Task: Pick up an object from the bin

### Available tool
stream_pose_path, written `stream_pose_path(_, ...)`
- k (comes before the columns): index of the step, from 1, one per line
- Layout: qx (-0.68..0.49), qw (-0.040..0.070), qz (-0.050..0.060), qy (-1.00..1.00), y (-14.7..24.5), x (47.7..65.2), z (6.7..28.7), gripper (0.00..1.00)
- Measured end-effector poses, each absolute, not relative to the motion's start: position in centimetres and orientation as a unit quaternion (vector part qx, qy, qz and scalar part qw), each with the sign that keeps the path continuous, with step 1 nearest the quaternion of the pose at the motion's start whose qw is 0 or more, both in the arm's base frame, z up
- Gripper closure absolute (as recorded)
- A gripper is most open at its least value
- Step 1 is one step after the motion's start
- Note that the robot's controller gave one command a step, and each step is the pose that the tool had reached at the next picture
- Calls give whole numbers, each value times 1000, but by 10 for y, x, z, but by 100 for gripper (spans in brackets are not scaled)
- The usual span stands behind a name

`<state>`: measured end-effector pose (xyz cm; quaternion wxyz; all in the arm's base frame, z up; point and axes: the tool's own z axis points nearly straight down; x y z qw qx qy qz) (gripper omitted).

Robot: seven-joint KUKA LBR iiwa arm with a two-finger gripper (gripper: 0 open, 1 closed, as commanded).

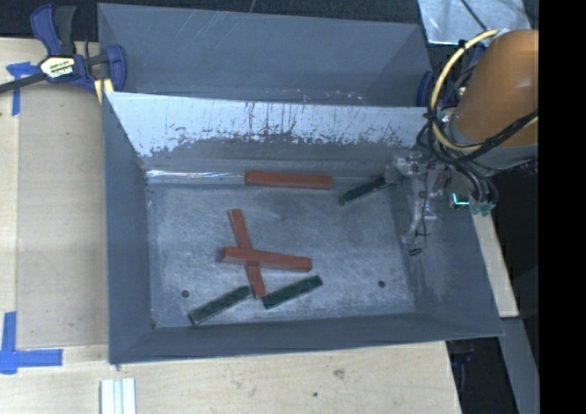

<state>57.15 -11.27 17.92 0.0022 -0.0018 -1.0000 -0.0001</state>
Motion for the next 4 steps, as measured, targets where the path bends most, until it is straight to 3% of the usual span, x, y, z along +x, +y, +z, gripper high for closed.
stream_pose_path(1,0,-2,1,-1000,-112,573,184,0)
stream_pose_path(2,32,-2,1,-999,-66,575,162,0)
stream_pose_path(3,30,-2,0,-1000,-51,602,120,0)
stream_pose_path(4,-9,-5,0,-1000,-27,584,96,0)
